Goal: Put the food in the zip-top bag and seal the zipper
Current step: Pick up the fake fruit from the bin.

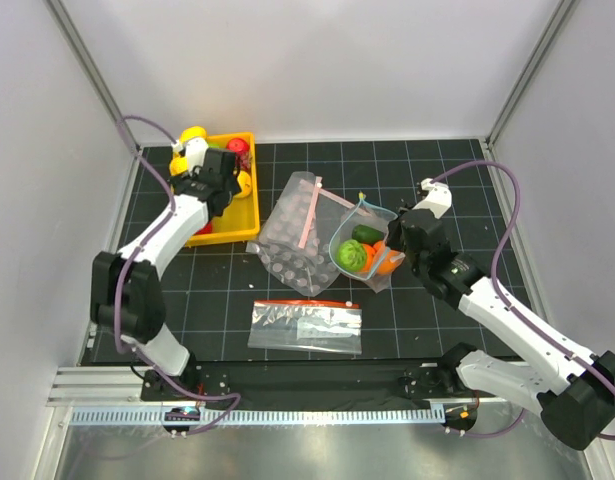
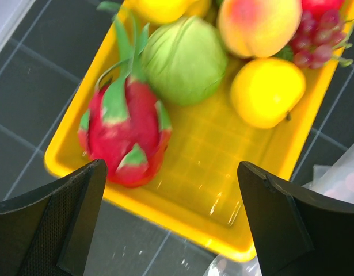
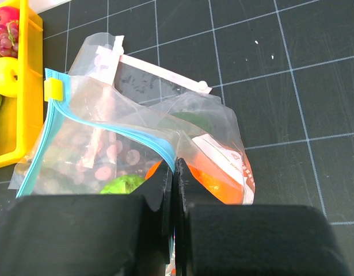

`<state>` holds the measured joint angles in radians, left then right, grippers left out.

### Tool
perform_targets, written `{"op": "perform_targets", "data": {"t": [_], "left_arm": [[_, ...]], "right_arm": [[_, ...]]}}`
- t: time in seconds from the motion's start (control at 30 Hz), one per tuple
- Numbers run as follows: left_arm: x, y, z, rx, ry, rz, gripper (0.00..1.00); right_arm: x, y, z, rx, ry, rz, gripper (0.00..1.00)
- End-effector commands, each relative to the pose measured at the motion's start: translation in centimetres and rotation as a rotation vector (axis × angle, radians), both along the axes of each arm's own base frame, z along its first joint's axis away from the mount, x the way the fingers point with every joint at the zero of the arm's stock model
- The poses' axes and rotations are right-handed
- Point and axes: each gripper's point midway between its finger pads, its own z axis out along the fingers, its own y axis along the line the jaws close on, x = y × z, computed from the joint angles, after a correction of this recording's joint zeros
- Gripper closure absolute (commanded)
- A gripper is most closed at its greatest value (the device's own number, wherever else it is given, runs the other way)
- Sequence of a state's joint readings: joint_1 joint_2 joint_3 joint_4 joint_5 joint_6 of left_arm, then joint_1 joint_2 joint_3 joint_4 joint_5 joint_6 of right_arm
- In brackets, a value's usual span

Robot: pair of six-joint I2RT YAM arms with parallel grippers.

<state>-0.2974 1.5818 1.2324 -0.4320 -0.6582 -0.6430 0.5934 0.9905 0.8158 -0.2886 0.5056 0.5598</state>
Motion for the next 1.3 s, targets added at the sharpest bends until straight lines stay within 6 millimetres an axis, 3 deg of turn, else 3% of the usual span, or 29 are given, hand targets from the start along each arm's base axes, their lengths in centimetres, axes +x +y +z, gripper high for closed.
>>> {"op": "perform_targets", "data": {"t": [0.0,0.13,0.17,0.2,0.27,0.3,0.6,0.9,1.07,1.27], "left_arm": [[3.1,-0.2,2.0,0.09,0.015,-0.04,0.0],[6.0,-1.1,2.1,0.142,0.068,-0.101,0.0],[6.6,-1.6,1.7,0.15,0.089,-0.148,0.0],[7.4,-2.1,-0.1,0.163,0.134,-0.186,0.0],[8.6,-2.5,-0.1,0.175,0.141,-0.204,0.0],[9.2,-2.8,-1.8,0.172,0.173,-0.222,0.0],[13.5,-6.5,-3.0,0.062,0.077,-0.365,0.0],[14.8,-6.3,-8.6,0.06,0.163,-0.357,0.0],[14.9,-6.4,-9.3,-0.016,0.13,-0.344,0.0],[14.9,-7.8,-7.5,-0.173,-0.004,-0.412,0.0]], "right_arm": [[0.5,0.2,2.6,0.053,-0.073,-0.01,0.99],[0.4,0.2,2.7,0.058,-0.078,-0.006,0.99],[0.4,0.2,2.8,0.061,-0.078,-0.005,0.99],[0.4,0.3,2.8,0.061,-0.078,-0.003,0.99],[0.4,0.4,2.7,0.063,-0.077,0.002,0.99],[0.4,0.4,2.8,0.065,-0.078,0.002,0.99],[0.5,1.0,2.4,0.073,-0.064,0.026,0.99],[0.4,1.0,2.6,0.081,-0.069,0.029,0.99],[0.4,1.0,2.7,0.083,-0.071,0.029,0.99],[0.4,1.0,2.6,0.08,-0.068,0.031,0.99]]}}
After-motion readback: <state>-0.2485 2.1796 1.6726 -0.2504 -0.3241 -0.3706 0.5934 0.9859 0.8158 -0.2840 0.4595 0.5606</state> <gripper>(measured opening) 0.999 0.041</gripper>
